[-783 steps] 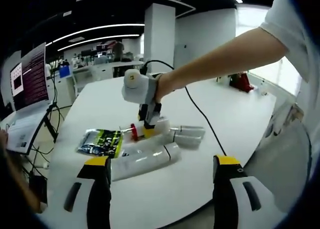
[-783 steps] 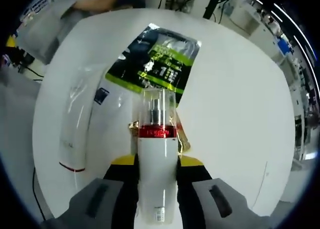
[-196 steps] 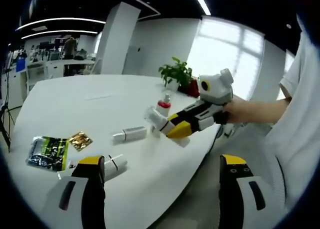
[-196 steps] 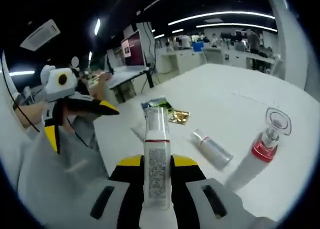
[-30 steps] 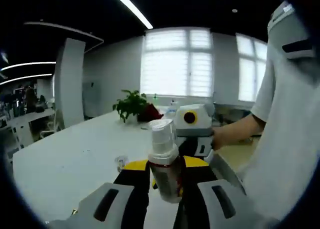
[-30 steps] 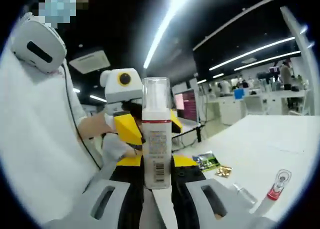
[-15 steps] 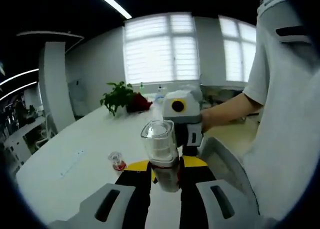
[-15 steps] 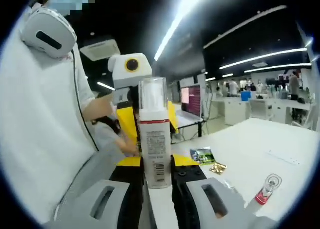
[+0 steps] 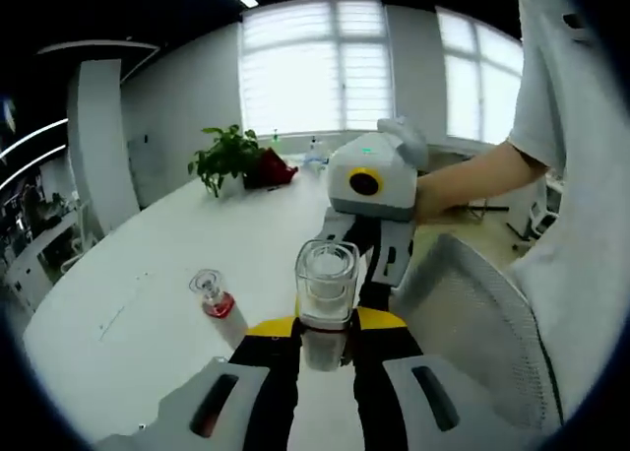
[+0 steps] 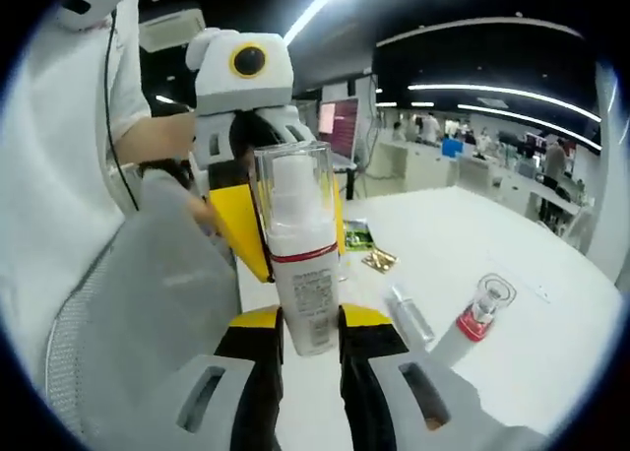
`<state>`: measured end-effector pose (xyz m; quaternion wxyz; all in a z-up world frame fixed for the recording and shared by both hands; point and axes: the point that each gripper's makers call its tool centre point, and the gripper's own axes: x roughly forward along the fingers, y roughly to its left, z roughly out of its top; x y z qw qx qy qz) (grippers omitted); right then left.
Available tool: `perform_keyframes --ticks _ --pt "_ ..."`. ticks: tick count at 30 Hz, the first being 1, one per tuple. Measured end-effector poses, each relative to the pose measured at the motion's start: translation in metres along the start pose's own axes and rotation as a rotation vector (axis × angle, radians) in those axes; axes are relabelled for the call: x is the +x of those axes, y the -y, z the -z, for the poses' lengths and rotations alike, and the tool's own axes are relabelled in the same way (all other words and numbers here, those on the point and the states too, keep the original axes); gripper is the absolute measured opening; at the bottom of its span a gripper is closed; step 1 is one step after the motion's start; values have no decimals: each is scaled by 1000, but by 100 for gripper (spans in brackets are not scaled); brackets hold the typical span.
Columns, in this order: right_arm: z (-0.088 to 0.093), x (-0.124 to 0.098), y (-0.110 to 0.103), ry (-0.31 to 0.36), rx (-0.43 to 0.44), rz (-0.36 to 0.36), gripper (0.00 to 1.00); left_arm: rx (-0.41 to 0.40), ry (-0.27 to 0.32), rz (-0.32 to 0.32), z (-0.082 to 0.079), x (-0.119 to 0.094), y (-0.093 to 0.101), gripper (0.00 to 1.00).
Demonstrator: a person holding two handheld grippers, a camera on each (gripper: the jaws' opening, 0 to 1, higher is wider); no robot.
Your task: Arrange the skincare products in the storage area until every visible bottle or jar stands upright without overlapping.
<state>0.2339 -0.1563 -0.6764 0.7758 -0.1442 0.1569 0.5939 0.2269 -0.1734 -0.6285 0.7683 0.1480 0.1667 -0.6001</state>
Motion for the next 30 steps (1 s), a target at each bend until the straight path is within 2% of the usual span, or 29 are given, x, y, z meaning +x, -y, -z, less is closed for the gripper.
perform_keyframes --ticks 11,17,24,30 --pt "59 5 30 -78 6 -22 20 -33 -68 33 33 51 -20 18" --pt "89 15 48 -103 18 -37 20 -65 -96 28 60 77 -41 18" --pt "116 27 62 -120 13 -32 20 -32 -143 17 75 95 -49 18" --pt "124 35 67 -113 24 -11 20 18 -190 16 83 99 -53 18"
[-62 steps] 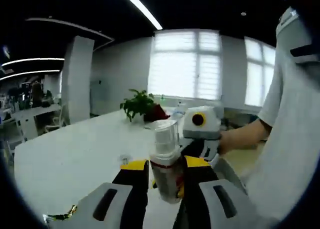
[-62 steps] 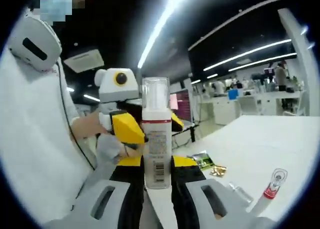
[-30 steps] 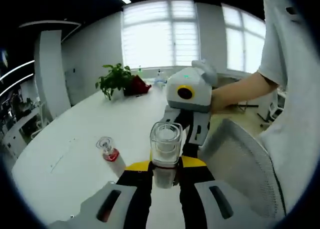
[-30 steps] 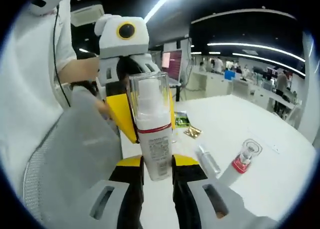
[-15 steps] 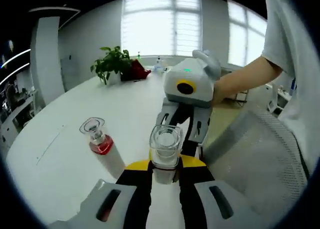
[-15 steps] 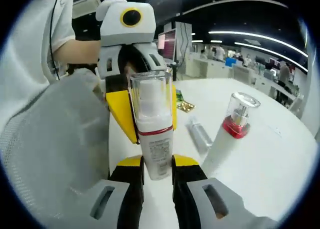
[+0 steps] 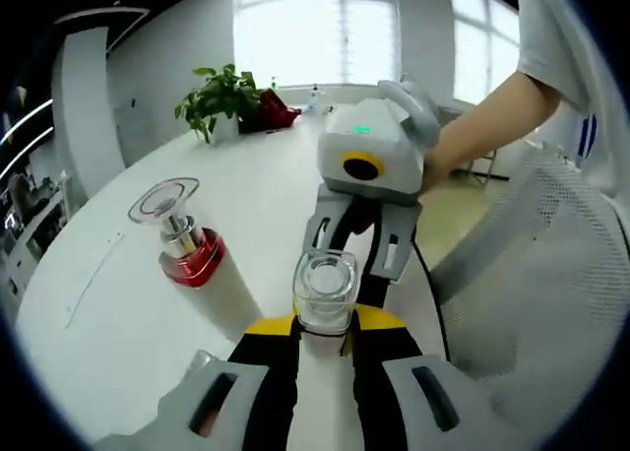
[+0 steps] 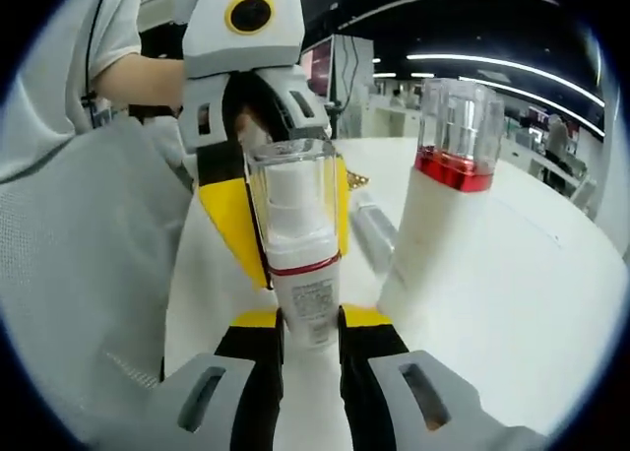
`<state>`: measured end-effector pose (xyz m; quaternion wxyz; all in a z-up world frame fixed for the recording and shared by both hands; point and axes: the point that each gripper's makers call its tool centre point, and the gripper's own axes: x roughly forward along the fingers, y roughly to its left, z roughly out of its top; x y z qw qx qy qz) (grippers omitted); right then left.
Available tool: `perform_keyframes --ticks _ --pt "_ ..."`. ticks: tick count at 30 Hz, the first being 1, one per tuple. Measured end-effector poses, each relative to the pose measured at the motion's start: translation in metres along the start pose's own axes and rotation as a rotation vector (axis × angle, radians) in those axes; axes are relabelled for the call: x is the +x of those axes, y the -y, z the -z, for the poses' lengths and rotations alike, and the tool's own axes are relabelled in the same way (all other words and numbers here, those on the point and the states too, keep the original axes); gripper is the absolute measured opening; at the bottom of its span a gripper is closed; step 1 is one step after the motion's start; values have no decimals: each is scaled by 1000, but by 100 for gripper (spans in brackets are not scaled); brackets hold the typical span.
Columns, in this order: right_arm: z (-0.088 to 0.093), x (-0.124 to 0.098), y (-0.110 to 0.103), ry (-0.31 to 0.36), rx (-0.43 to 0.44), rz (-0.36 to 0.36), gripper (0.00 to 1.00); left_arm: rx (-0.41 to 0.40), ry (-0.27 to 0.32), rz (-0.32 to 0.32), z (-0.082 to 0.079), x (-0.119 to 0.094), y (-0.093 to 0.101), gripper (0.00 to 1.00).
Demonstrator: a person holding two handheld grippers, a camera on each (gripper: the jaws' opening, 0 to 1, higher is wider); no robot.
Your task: Arrange the skincare products in the storage area until every visible bottle or jar stands upright without overlapping.
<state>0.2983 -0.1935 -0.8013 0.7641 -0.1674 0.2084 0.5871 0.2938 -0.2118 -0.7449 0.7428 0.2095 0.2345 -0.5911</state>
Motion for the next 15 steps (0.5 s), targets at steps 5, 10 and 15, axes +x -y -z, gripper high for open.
perform_keyframes --ticks 5,10,15 --pt "3 5 1 -10 5 8 20 26 -18 5 7 7 -4 18" --pt "5 6 9 2 38 22 21 24 -10 6 7 6 -10 19" --pt "15 10 17 -62 34 30 21 51 -3 -5 4 8 -15 19"
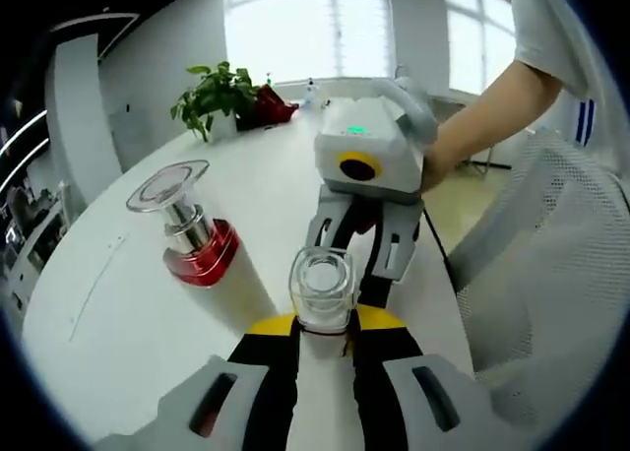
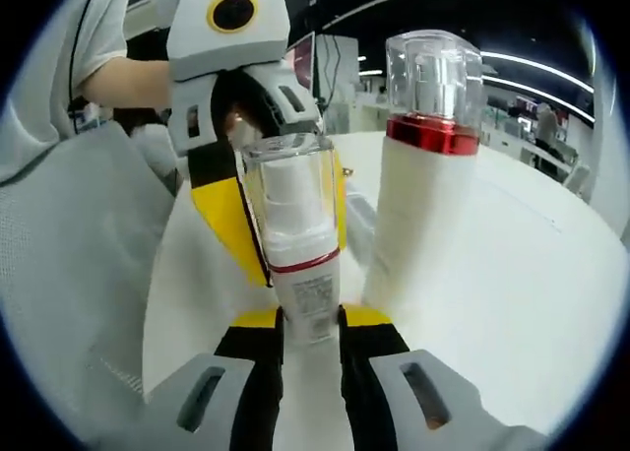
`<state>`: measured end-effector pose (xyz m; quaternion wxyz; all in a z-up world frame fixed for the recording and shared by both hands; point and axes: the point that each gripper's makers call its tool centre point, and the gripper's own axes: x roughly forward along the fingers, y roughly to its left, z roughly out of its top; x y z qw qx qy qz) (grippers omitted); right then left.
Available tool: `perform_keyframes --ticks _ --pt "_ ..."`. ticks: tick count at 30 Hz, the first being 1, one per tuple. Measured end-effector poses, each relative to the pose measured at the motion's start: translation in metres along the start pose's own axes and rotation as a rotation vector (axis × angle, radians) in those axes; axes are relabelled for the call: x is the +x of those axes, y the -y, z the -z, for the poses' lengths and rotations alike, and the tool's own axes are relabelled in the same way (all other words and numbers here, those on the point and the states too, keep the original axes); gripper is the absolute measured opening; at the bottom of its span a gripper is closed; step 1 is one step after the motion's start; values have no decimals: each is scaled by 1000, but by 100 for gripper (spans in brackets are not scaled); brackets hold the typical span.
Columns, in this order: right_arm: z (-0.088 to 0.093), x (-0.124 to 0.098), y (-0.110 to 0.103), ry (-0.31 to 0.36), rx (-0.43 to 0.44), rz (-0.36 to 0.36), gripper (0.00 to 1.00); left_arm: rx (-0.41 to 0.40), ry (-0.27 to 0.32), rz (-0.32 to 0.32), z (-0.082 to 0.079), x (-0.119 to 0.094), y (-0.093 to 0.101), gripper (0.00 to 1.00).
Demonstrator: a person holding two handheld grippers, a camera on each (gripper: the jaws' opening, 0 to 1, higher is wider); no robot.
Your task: Arrange the skincare products in the storage area until every visible bottle or jar stands upright without overlapping.
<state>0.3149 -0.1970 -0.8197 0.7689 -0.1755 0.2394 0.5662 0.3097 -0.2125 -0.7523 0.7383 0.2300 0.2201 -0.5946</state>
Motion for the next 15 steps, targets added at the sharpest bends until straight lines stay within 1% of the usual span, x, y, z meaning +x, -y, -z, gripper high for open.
perform_keyframes --ticks 5,9,15 --pt "3 2 5 0 16 10 21 1 8 -3 -2 1 -4 19" --pt "2 3 7 6 29 22 21 3 15 -5 -1 3 -11 19" --pt "2 5 11 11 39 37 21 10 20 -4 0 3 -16 20"
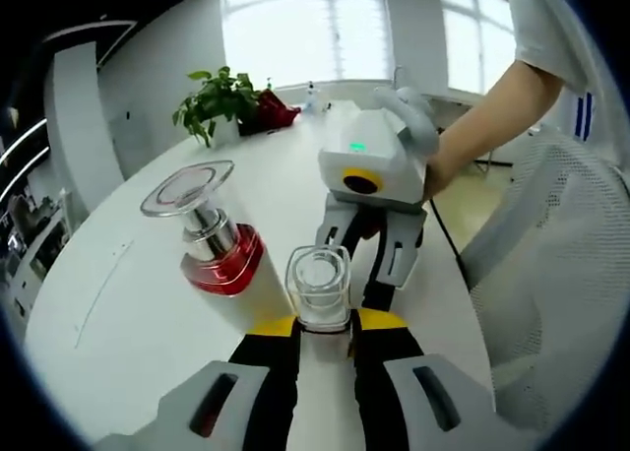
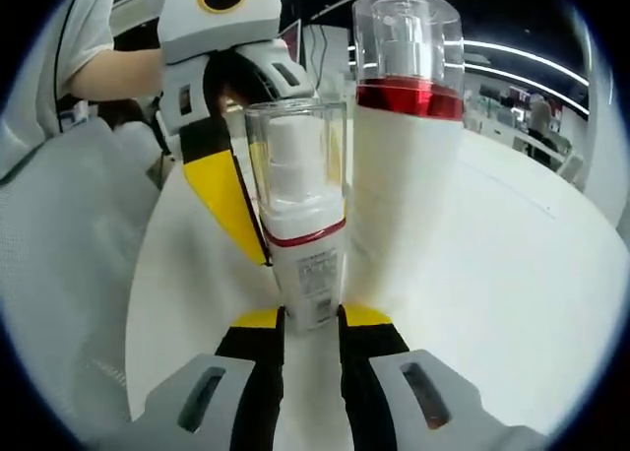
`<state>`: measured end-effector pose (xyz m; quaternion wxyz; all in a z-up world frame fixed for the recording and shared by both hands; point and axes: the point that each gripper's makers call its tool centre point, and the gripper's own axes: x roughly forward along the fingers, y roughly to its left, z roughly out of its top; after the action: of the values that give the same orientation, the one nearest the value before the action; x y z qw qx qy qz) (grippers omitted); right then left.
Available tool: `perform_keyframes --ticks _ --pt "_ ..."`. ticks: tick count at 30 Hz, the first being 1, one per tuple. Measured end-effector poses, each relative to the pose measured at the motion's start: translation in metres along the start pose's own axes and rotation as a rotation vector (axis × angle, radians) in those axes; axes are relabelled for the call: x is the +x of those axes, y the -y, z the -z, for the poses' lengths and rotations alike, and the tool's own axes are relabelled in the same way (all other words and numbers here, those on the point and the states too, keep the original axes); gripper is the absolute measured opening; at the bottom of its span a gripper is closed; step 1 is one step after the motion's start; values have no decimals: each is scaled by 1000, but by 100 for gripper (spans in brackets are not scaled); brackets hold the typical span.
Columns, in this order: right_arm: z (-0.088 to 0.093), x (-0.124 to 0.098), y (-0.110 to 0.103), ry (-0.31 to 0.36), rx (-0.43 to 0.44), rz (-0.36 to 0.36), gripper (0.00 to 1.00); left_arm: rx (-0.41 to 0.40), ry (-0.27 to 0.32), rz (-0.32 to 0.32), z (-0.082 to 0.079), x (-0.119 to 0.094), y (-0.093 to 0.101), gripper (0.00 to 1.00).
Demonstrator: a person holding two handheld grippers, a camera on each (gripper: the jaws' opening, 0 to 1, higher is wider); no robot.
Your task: Arrange the skincare products in the storage area until every visible bottle or jar stands upright without overlapping.
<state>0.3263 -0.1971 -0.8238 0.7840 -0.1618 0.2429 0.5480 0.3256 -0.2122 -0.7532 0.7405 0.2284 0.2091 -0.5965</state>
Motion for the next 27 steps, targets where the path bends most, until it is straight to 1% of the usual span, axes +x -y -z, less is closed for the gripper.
perform_keyframes --ticks 3,10,19,23,27 --pt "-1 0 1 -1 -3 4 21 -15 12 1 1 1 -2 20" --pt "0 0 2 -9 -6 14 21 -17 24 0 0 0 -4 20" --pt "4 -2 2 -22 4 25 20 -14 25 0 1 -2 -4 21" --pt "6 -2 1 -31 8 28 23 -14 24 -4 2 -3 -4 21" --pt "6 -3 1 -35 10 30 23 -15 25 -11 1 -5 -5 22"
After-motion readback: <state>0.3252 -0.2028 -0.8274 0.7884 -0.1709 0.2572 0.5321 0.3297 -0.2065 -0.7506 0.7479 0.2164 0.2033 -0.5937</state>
